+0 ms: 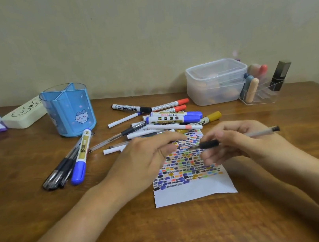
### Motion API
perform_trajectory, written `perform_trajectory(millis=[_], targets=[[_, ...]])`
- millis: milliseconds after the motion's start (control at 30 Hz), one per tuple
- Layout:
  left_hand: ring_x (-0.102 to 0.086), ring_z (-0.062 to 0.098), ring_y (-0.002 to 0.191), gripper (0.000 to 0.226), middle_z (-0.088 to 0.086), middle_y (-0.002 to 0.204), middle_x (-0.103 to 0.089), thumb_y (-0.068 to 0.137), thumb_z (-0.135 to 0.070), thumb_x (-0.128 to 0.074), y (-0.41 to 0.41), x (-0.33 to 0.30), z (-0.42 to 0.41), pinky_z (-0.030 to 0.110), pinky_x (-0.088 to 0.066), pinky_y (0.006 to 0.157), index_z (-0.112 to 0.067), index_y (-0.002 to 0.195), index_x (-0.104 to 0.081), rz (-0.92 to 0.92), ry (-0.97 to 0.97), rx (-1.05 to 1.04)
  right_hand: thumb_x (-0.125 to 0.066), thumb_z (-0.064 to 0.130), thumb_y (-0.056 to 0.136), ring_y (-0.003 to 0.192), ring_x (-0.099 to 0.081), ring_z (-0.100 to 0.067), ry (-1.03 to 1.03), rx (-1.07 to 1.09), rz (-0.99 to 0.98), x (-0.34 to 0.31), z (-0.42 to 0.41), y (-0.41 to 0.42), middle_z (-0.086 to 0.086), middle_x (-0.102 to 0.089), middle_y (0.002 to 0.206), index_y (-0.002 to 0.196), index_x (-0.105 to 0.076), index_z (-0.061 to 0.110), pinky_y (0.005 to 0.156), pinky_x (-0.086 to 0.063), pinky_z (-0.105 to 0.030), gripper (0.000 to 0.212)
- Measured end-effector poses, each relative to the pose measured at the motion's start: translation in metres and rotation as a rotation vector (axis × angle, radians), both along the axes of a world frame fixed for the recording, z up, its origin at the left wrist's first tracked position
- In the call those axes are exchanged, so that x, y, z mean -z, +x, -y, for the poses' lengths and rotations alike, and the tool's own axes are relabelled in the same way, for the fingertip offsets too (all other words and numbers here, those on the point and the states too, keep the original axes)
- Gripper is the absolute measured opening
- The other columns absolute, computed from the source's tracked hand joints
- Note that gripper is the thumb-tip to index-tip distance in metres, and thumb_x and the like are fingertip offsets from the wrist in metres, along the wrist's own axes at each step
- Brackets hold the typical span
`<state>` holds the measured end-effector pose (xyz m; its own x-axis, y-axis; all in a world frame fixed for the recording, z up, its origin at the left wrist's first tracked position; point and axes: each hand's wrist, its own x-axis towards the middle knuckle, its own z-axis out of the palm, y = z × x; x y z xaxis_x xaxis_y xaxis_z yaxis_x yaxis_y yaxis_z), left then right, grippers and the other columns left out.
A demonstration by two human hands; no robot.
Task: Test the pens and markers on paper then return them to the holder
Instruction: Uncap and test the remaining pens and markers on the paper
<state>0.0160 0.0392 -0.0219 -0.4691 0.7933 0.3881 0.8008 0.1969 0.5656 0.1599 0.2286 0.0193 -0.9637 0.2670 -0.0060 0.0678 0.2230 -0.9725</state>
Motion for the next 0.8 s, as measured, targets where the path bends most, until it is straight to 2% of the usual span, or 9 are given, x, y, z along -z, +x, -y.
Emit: perform_trajectory(millis=[67,133,267,333,467,600,700,800], targets=[[-0.059,0.001,0.074,0.026,-0.018,0.073,-0.060,0.103,-0.024,-0.045,-0.005,-0.002,0.003,0.012,-0.042,0.060,-0.037,0.116,-0.064,0.030,0.042,-0.057,-0.050,0.019,0.100,0.085,-0.077,-0.027,0.008,0.021,0.008,-0.002,-0.004,0.002,-0.014,-0.079,0.091,0.104,-0.074,0.008,0.074,-0.063,-0.029,0.027],[-0.058,0.001,0.076,0.022,-0.016,0.077,-0.060,0.103,-0.019,-0.045,-0.004,-0.005,0.003,0.011,-0.039,0.060,-0.033,0.103,-0.062,0.049,0.043,-0.089,-0.059,0.023,0.093,0.083,-0.077,-0.023,0.025,0.009,0.015,0.001,-0.003,0.003,-0.012,-0.078,0.089,0.101,-0.076,0.010,0.068,-0.062,-0.027,0.024],[-0.051,-0.004,0.068,0.006,-0.023,0.071,-0.054,0.100,-0.036,-0.050,0.003,-0.010,0.002,0.013,-0.036,0.056,-0.038,0.103,-0.055,0.094,-0.189,-0.032,-0.075,0.024,0.078,0.065,-0.066,-0.020,0.074,-0.028,0.003,0.014,0.004,0.002,-0.013,-0.072,0.073,0.088,-0.075,0.004,0.059,-0.057,-0.027,0.022],[-0.047,-0.015,0.077,0.016,-0.038,0.078,-0.050,0.094,-0.049,-0.056,0.004,-0.011,0.003,0.007,-0.034,0.060,-0.041,0.108,-0.055,0.046,-0.325,0.019,-0.076,0.020,0.079,0.065,-0.068,-0.023,0.091,-0.045,0.011,0.018,0.005,0.001,-0.014,-0.073,0.075,0.091,-0.076,0.004,0.062,-0.059,-0.029,0.020],[-0.042,-0.016,0.101,0.041,-0.030,0.104,-0.051,0.084,-0.062,-0.062,0.001,-0.010,0.007,0.004,-0.033,0.073,-0.045,0.120,-0.054,-0.004,-0.441,0.074,-0.081,0.009,0.081,0.068,-0.068,-0.018,0.196,-0.089,0.018,0.023,0.009,0.001,-0.009,-0.076,0.080,0.088,-0.080,0.015,0.065,-0.056,-0.024,0.010],[-0.042,-0.011,0.110,0.056,-0.032,0.122,-0.049,0.075,-0.071,-0.067,-0.001,-0.011,0.008,0.011,-0.037,0.088,-0.051,0.124,-0.048,0.011,-0.496,0.104,-0.077,0.011,0.082,0.070,-0.067,-0.022,0.356,-0.068,-0.009,0.031,0.011,0.000,0.000,-0.075,0.077,0.082,-0.077,0.019,0.065,-0.052,-0.026,0.008],[-0.042,-0.010,0.114,0.060,-0.031,0.128,-0.048,0.072,-0.072,-0.069,0.000,-0.011,0.007,0.020,-0.041,0.097,-0.052,0.124,-0.046,0.026,-0.505,0.107,-0.075,0.017,0.081,0.067,-0.067,-0.012,0.391,-0.074,-0.009,0.031,0.013,0.001,0.003,-0.074,0.075,0.080,-0.075,0.022,0.063,-0.054,-0.026,0.005],[-0.042,-0.010,0.115,0.060,-0.031,0.129,-0.047,0.071,-0.071,-0.070,-0.001,-0.010,0.006,0.021,-0.042,0.098,-0.054,0.123,-0.046,0.050,-0.502,0.109,-0.074,0.020,0.079,0.064,-0.066,-0.009,0.415,-0.069,-0.004,0.032,0.014,-0.001,0.003,-0.073,0.072,0.078,-0.075,0.023,0.061,-0.054,-0.026,0.003]])
